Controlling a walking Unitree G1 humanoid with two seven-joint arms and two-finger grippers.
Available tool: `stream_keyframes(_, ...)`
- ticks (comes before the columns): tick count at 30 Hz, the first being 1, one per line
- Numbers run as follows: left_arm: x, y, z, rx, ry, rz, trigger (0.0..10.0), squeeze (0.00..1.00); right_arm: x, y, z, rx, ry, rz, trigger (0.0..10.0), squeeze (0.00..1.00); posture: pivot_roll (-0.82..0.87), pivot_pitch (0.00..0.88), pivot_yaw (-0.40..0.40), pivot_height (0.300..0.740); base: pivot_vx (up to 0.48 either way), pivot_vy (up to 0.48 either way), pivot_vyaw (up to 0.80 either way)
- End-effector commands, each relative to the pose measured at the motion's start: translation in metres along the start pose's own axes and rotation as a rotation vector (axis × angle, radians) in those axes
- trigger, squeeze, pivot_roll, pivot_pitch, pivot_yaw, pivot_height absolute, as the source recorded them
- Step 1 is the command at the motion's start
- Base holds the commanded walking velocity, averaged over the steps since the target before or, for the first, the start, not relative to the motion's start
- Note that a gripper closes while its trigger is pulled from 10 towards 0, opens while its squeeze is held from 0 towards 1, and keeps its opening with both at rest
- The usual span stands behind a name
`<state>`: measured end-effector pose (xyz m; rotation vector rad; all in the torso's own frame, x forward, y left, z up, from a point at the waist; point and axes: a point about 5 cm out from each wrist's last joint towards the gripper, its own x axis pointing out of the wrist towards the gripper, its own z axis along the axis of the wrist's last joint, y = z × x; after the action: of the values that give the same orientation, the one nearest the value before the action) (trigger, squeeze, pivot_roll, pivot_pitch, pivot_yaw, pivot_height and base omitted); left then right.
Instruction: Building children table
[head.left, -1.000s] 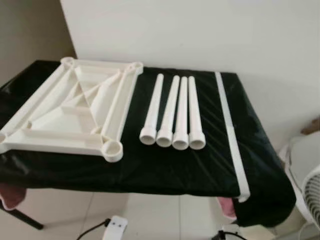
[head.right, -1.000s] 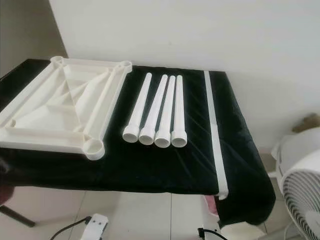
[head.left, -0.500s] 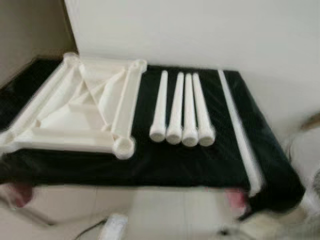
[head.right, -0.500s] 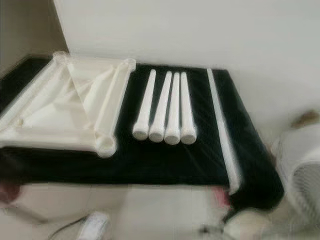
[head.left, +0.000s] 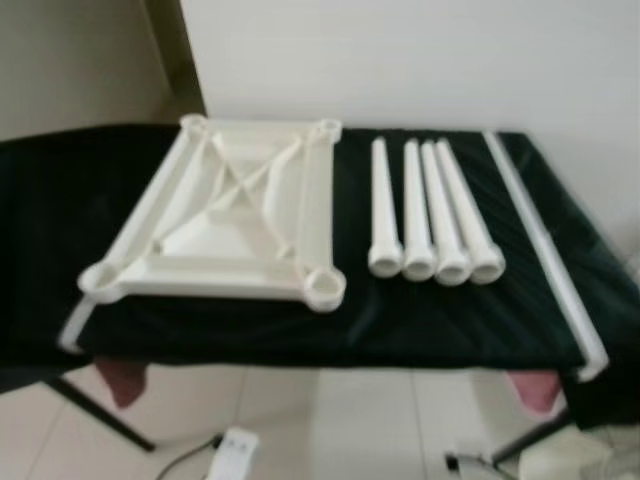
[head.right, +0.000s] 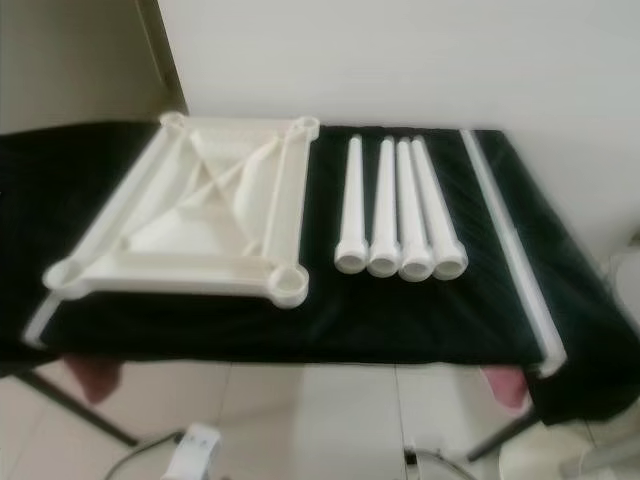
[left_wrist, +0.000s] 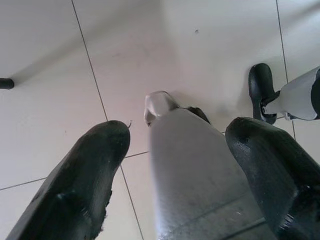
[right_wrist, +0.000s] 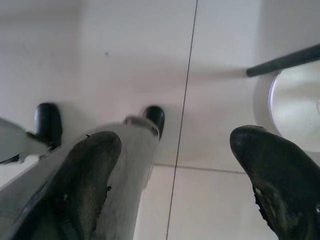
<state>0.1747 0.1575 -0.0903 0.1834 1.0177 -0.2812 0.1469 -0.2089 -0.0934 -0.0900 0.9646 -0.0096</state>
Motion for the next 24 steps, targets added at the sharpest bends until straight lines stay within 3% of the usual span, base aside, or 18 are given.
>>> stream_keyframes(1, -0.0015, 0.0057, -0.0052, 0.007, 0.022, 0.018, 10.0, 0.00, 0.0001, 0.0064, -0.0026, 0.004, 0.010, 0.017, 10.0, 0.00, 0.01, 0.000, -0.014, 0.740, 0.000, 0.322, 0.00)
stream_keyframes(24, -0.0006, 0.0024, 0.0043, 0.087, -0.020, -0.044, 10.0, 0.00, 0.0005, 0.0094, -0.0001, 0.013, -0.010, 0.023, 10.0, 0.00, 0.02, 0.000, -0.009, 0.740, 0.000, -0.024, 0.00)
